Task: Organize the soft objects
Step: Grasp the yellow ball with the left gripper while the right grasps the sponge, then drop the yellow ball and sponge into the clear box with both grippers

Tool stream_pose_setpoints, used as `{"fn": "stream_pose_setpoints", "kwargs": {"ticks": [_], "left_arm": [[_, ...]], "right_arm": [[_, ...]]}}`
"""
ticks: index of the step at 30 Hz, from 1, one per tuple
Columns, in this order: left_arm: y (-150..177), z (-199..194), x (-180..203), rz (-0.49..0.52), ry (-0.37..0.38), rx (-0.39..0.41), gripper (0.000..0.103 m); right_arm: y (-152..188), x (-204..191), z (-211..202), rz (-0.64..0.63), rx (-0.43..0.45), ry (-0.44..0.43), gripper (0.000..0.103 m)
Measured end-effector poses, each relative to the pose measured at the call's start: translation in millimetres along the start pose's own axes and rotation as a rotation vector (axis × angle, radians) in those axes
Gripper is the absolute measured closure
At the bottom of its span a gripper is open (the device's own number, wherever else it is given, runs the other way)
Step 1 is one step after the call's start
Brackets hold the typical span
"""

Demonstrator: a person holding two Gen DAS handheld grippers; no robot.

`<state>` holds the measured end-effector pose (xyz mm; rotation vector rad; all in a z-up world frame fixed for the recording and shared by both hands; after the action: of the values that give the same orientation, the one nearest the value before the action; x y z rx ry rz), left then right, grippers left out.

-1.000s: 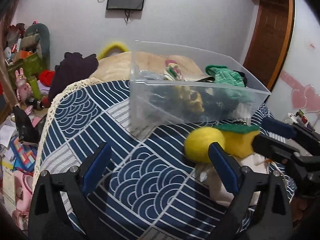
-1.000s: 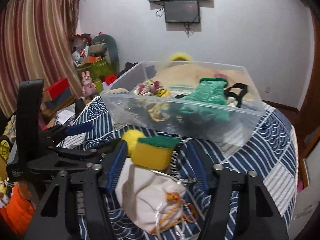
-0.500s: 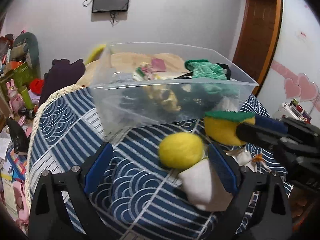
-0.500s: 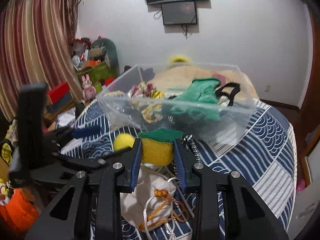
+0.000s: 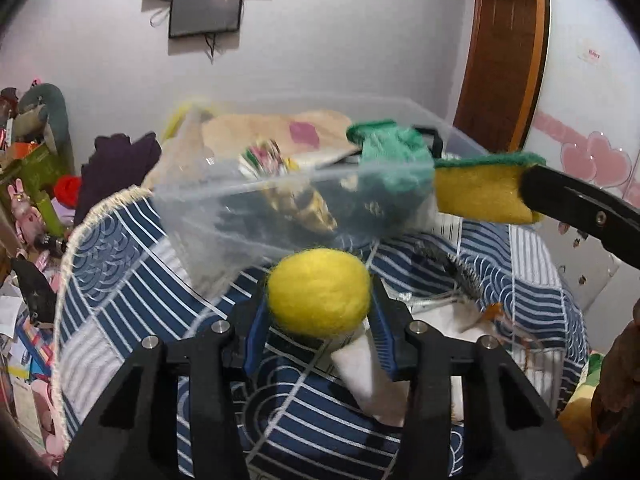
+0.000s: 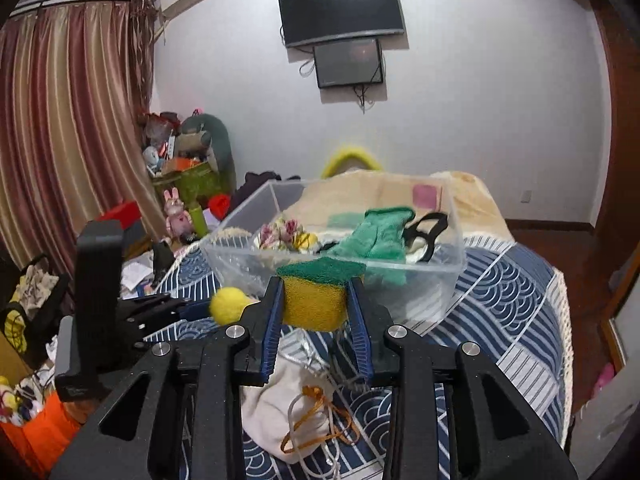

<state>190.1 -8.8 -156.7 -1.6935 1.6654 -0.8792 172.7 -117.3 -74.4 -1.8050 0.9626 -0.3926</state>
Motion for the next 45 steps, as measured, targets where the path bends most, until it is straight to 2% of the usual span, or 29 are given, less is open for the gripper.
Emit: {"fn": "stream_pose_setpoints", "kwargs": {"ticks": [7, 11, 16, 21, 29, 35, 38, 42, 45], "left_arm": [[-27.4, -21.4, -14.8, -0.037, 0.016, 0.065, 0.058], [-48.1, -17.3, -18.6, -0.05, 0.041, 0.072, 0.058], [-69.7, -6.4, -19.3, -0.017, 0.001, 0.083, 0.058], [-80.5, 12.2, -10.3, 0.009, 0.015, 0.054, 0.058], [-83.8, 42.4, 2.3, 0.067, -0.016, 0.026, 0.058], [-80.9, 50.4, 1.9, 0.051, -0.03, 0.024, 0.057], [-80.3, 50.4, 0.4, 0.048, -0.035, 0.014, 0.053], [-80.4, 45.0, -0.1, 0.041, -0.035, 0.008, 0.034], [-80.1, 39.3, 4.0, 0.069, -0.042, 0.014, 0.033]], "right_arm": [[-19.4, 12.6, -8.4, -0.024, 0.049, 0.061, 0.074], [-28.8, 24.2, -8.2, -0.031, 0.068, 0.098, 0.074], [-39.6, 39.2, -4.3, -0.028, 0.085, 0.134, 0.074], [-41.3, 47.0, 9.7, -0.042, 0.055, 0.162, 0.074], [-26.9, 54.9, 35.1, -0.046, -0.012, 0.172, 0.074], [-14.2, 65.1, 39.3, -0.023, -0.058, 0.191, 0.074], [-11.6, 66.0, 39.1, -0.022, -0.075, 0.197, 0.072], [-11.8, 64.7, 31.3, -0.011, -0.075, 0.176, 0.071], [-11.5, 64.2, 25.4, -0.001, -0.074, 0.169, 0.069]]}}
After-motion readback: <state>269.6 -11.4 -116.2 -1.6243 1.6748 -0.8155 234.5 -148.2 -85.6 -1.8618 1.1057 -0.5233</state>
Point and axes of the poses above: each gripper's, at about its wrist camera, not at the fingertips, and z roughly the way its jaws point, x to its right, y to its underside, the point moved 9 cm from there along z, roughly the way its jaws point, and after that the axes turned 5 degrees about -y, right-handed, at the moved point
